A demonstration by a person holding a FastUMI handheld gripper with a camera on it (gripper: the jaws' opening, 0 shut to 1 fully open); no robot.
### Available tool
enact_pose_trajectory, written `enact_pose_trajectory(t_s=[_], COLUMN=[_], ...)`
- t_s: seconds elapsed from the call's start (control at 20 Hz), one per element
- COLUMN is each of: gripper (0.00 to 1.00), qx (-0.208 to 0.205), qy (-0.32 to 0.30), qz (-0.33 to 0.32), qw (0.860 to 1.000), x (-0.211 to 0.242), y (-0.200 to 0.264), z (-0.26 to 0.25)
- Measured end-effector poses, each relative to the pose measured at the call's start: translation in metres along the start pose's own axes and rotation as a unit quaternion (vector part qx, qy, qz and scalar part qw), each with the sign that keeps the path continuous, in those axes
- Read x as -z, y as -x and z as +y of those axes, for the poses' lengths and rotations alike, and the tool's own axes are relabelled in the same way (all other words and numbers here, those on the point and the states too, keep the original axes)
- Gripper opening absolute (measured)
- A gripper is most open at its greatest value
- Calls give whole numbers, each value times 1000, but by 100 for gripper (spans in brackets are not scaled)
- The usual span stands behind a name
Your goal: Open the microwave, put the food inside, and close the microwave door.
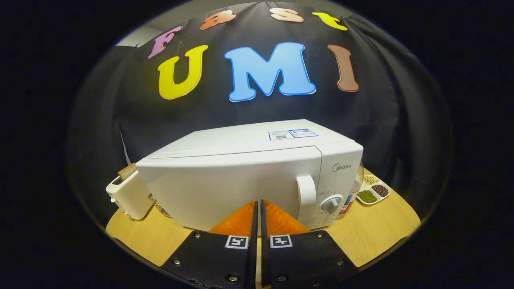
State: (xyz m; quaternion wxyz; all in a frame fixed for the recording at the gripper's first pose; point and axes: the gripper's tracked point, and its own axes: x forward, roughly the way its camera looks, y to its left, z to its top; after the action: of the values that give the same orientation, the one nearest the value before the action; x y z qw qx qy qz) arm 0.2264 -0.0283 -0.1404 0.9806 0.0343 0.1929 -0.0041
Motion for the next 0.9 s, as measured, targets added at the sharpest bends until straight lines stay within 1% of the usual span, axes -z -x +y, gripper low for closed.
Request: enact_pose_trajectory(t_s=[0.2, 0.45, 0.65, 0.75, 0.8, 0.85, 0.9], gripper=[5, 5, 5, 6, 25, 37, 55], qx=[-1, 3, 4, -2, -4, -2, -3], qy=[18, 12, 11, 9, 10, 12, 12], qz=[-32, -76, -100, -112, -118, -124, -132], qw=[999, 997, 995, 994, 993, 992, 991], x=[-17, -32, -36, -37, -38, -41, -45], y=[53, 124, 172, 192, 201, 209, 218], z=[7, 10, 9, 12, 12, 10, 8])
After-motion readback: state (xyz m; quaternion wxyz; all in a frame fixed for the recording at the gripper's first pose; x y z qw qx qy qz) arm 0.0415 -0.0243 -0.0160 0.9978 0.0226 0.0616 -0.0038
